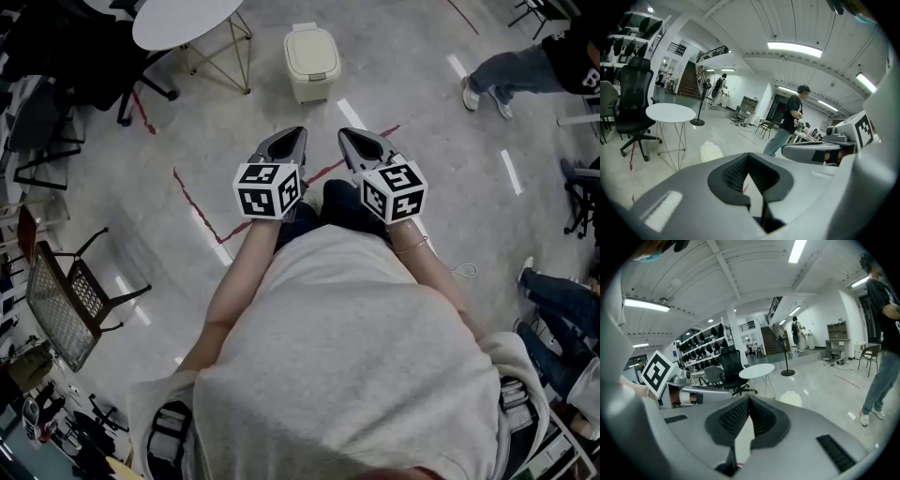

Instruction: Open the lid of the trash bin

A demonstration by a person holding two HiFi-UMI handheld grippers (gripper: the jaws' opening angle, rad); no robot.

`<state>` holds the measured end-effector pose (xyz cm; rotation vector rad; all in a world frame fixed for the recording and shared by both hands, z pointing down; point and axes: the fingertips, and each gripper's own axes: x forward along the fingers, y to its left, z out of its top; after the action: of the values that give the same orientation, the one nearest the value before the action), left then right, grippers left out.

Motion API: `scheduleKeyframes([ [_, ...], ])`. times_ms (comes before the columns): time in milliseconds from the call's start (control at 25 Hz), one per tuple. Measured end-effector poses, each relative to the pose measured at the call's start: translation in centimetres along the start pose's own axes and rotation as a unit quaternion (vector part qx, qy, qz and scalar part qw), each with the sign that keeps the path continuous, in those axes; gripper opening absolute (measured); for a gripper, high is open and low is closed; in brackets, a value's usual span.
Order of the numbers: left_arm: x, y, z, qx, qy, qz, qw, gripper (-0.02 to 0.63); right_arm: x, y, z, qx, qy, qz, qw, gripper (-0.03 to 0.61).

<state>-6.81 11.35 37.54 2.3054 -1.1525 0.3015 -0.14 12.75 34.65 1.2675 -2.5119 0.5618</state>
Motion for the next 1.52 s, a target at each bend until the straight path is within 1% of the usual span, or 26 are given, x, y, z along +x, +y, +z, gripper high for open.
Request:
scheduleKeyframes([
  [240,1.5,1.1,-0.6,-0.014,0.017,-0.007,0.9997,0.009,2.1,-1.2,0.3,0.007,0.013,0.001,1.0,0.008],
  [400,2.8,2.6,0.3,-0.015,0.02,-0.004,0.9997,0.008,4.2,-2.6,1.3,0.009,0.012,0.006,1.0,0.008],
  [560,5.3,4.7,1.8,-0.018,0.024,0.005,0.9996,0.008,7.0,-5.0,3.1,0.004,0.008,0.011,1.0,0.008],
  [760,9.8,6.6,4.7,-0.019,0.028,0.015,0.9993,0.009,10.8,-9.4,6.1,0.002,0.007,0.019,1.0,0.008],
  [960,13.9,8.5,6.9,-0.029,0.034,0.024,0.9987,0.009,14.5,-13.0,8.3,-0.001,0.016,0.034,0.999,0.008],
  [1240,18.8,9.9,9.2,-0.05,0.04,0.035,0.9973,0.008,17.3,-17.7,9.7,0.001,0.035,0.045,0.998,0.008],
  [1440,21.1,9.9,9.1,-0.056,0.06,0.036,0.996,0.009,18.5,-20.1,9.2,0.005,0.051,0.046,0.998,0.008],
  [1520,21.5,10.2,8.9,-0.057,0.062,0.038,0.9957,0.008,18.8,-20.5,8.6,0.009,0.058,0.047,0.997,0.008],
])
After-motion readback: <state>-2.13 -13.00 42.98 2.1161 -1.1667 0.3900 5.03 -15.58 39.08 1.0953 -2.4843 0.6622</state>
